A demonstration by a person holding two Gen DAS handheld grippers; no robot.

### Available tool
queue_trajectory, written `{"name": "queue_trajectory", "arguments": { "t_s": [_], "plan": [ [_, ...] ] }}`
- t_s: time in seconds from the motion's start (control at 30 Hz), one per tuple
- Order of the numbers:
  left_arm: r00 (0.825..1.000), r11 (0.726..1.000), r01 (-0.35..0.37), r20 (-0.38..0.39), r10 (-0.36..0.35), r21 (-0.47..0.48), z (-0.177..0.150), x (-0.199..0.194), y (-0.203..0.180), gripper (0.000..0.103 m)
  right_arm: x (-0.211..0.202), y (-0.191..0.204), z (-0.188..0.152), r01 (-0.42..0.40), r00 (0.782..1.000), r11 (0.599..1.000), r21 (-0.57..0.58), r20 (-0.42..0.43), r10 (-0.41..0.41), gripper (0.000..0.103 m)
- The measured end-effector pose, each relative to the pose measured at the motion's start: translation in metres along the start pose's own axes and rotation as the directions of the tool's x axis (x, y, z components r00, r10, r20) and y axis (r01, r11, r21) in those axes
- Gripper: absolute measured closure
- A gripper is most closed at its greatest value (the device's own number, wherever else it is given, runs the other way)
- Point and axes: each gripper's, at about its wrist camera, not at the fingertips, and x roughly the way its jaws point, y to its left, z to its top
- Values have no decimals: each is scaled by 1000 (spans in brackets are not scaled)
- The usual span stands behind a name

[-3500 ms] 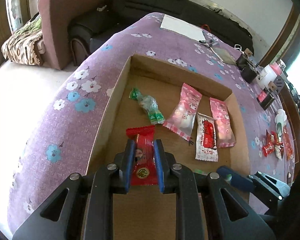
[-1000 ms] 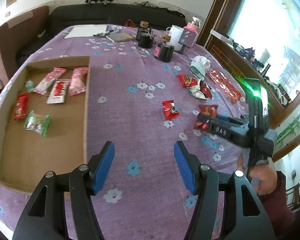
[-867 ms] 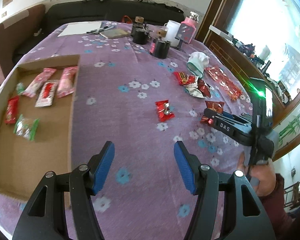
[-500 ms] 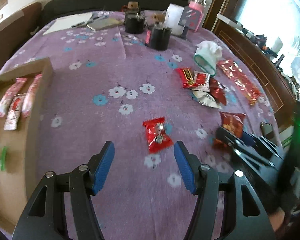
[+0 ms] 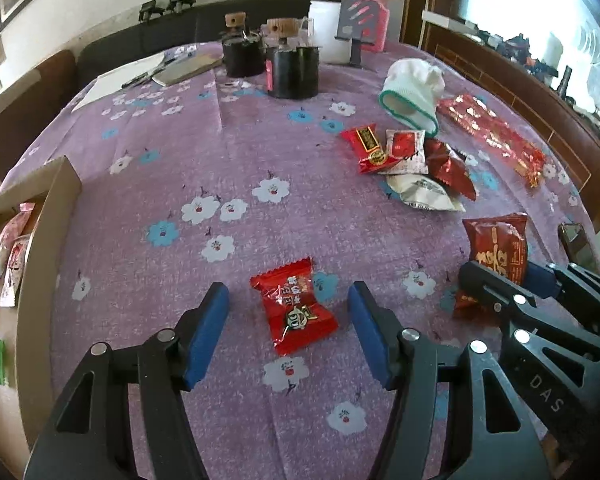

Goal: Organize snacks
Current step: 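Grasp the small red candy with the left gripper, then carry the red candy into the box and release it while the right carries the dark red bag over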

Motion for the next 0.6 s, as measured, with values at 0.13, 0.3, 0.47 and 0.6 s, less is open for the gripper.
{"name": "queue_trajectory", "arguments": {
  "t_s": [0.13,0.3,0.47,0.6],
  "plan": [
    [1000,999,5,18,-4,-37,2,-3,9,78,0,0,-1,-7,1000,1000,-5,3,7,72],
    [997,990,79,21,-77,-117,3,-6,23,79,-2,-3,-1,-68,998,997,27,4,68,74],
    [987,972,151,78,-138,-181,-3,-36,36,78,-14,-16,3,-189,981,978,88,69,183,74],
    [980,961,176,130,-151,-215,-19,-72,58,78,-24,-11,5,-201,974,978,55,122,193,74]
  ]
}}
